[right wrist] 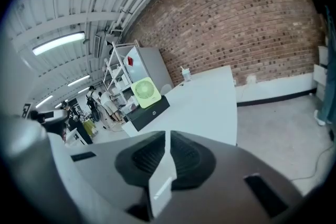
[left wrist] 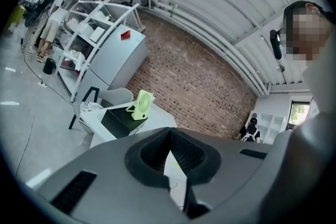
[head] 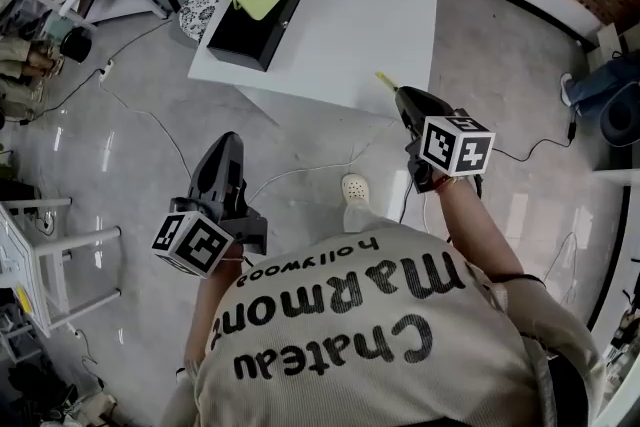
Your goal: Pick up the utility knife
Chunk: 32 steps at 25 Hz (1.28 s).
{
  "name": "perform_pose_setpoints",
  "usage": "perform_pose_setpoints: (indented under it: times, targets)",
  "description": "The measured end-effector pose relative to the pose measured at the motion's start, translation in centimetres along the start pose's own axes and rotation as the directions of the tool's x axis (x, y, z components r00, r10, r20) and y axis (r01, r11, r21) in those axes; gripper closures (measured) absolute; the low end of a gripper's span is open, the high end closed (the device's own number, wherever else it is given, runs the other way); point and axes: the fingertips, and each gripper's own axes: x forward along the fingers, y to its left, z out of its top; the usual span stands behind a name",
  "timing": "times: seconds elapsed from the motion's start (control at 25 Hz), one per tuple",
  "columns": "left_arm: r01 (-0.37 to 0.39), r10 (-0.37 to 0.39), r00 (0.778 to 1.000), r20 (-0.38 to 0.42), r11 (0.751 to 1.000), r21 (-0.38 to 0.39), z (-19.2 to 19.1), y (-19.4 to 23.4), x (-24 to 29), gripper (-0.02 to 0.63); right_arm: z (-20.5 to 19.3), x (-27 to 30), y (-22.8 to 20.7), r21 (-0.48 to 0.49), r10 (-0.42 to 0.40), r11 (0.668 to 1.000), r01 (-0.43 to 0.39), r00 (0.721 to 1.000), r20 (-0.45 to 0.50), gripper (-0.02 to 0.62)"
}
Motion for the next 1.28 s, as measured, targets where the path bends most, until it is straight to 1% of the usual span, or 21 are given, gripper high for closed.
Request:
perform_pose_setpoints:
  times: [0.16, 0.28, 0.4, 0.52, 0.72, 0.96, 1.28]
  targets:
    - [-0.02, 0.02, 1.0, -0.007, 1.0, -0.011, -0.5, 0.7, 0.2, 0.606, -1.3, 0.8, -1.3, -0.04, -0.024, 0.999, 0.022, 0.999, -0.047, 0.557]
    - [-0.028, 0.028, 1.0, -0.013, 0.999, -0.023, -0.9, 1.0, 0.6, 0.606, -2.2, 1.1, -2.3, -0.067, -0.041, 0.997, 0.035, 0.996, -0.078, 0.532]
    - [-0.028, 0.028, 0.999, -0.024, 0.999, -0.026, -1.3, 1.0, 1.2, 0.606, -3.1, 1.4, -3.2, -0.064, -0.049, 0.997, 0.042, 0.993, -0.111, 0.505]
    - [-0.031, 0.03, 0.999, -0.033, 0.999, -0.031, -1.7, 1.1, 1.7, 0.606, -3.8, 2.0, -3.9, -0.057, -0.056, 0.997, 0.049, 0.989, -0.134, 0.495]
    - [-0.033, 0.031, 0.999, -0.041, 0.998, -0.044, -2.0, 1.2, 2.4, 0.606, -4.7, 2.7, -4.9, -0.054, -0.07, 0.997, 0.061, 0.983, -0.17, 0.488]
    - [-0.051, 0.049, 0.998, -0.035, 0.998, -0.045, -1.6, 1.6, 3.1, 0.606, -5.5, 3.9, -6.2, -0.08, -0.09, 0.994, 0.075, 0.972, -0.217, 0.48]
    - [-0.072, 0.072, 0.997, -0.001, 0.996, -0.05, -0.6, 2.2, 3.6, 0.606, -6.0, 5.5, -7.2, -0.151, -0.114, 0.986, 0.072, 0.951, -0.288, 0.47]
